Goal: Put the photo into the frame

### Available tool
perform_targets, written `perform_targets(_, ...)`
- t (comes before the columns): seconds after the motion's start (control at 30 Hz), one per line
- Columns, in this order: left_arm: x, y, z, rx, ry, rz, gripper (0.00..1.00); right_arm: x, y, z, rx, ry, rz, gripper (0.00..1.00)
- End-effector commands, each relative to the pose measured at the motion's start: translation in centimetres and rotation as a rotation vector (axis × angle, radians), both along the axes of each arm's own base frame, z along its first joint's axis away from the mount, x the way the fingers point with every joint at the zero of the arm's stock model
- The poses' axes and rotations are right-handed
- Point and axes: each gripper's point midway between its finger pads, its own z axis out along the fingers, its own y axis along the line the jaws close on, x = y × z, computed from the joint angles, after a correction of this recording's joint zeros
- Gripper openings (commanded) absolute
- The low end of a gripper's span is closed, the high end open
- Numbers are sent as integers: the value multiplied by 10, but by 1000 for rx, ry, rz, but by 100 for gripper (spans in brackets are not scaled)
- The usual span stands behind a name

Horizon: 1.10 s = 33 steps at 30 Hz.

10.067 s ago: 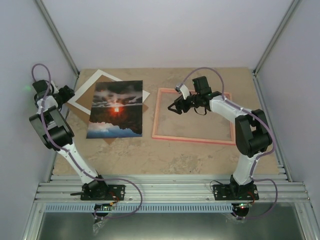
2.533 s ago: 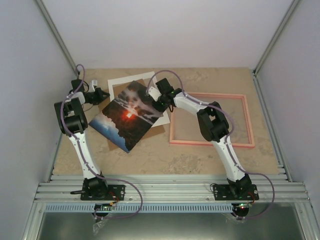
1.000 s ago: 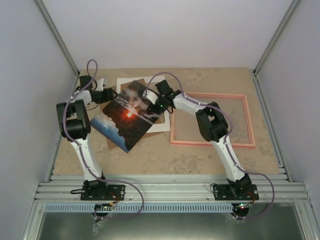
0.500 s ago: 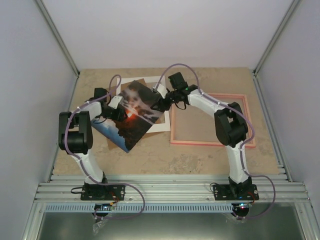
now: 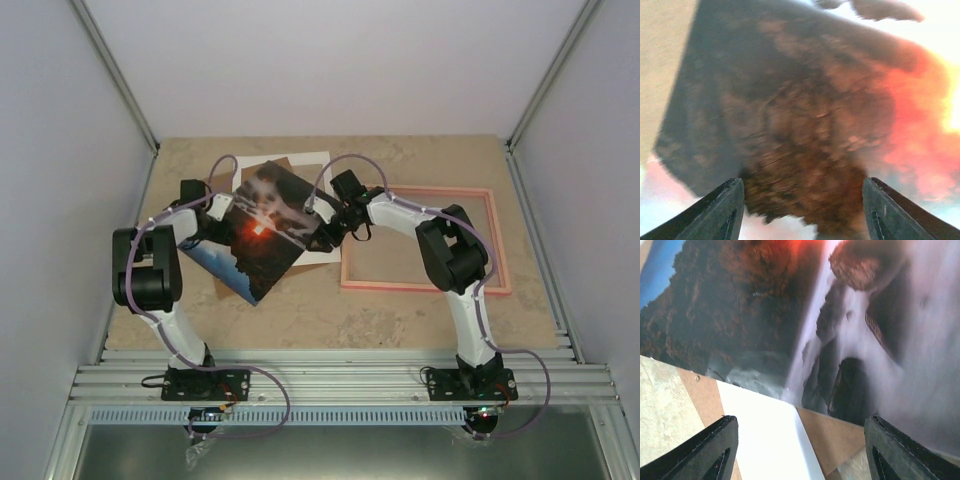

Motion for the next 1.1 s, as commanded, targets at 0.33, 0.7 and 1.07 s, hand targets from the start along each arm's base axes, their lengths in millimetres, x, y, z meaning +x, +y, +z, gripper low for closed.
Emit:
perform_targets(0.33,-13,63,0,121,74,52,67,-18,-61,-35,-245,81,-80,71)
perform_targets(0.7,-7,-32,51,-14,-79,-152,70,-28,-106,-32,-313,125,-155,72)
perform_targets(1.07,-15,-93,30,-106,-68,-212,69,-22,-68,0,42,416,-263,77)
